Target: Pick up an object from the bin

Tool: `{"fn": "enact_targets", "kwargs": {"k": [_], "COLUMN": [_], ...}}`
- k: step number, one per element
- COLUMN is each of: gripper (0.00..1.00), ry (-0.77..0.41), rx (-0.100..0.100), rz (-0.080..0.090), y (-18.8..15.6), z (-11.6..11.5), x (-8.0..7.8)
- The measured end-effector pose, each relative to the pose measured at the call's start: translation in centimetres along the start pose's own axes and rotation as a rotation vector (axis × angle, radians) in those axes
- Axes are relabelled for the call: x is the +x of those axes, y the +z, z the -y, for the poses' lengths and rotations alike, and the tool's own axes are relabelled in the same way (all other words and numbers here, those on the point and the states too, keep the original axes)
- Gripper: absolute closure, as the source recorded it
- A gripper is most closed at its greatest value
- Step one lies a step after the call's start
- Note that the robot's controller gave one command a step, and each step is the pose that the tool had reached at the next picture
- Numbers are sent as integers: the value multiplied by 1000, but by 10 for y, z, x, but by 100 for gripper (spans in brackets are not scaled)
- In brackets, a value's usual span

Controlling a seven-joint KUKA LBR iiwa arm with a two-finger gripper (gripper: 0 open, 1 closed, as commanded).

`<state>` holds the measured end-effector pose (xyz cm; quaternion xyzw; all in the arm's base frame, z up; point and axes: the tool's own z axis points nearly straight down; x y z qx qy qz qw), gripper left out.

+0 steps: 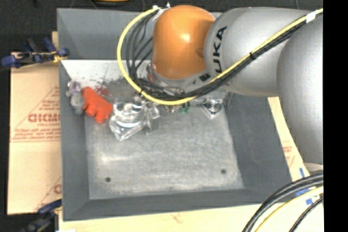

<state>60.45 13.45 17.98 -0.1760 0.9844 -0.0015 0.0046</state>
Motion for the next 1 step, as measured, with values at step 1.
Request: {"fn": "enact_targets", "kwargs": {"k": [1], "gripper": [100], "ry": [-58], "rx": [-1], "rz": [-4], "y": [-34], "z": [29], "x": [4]}}
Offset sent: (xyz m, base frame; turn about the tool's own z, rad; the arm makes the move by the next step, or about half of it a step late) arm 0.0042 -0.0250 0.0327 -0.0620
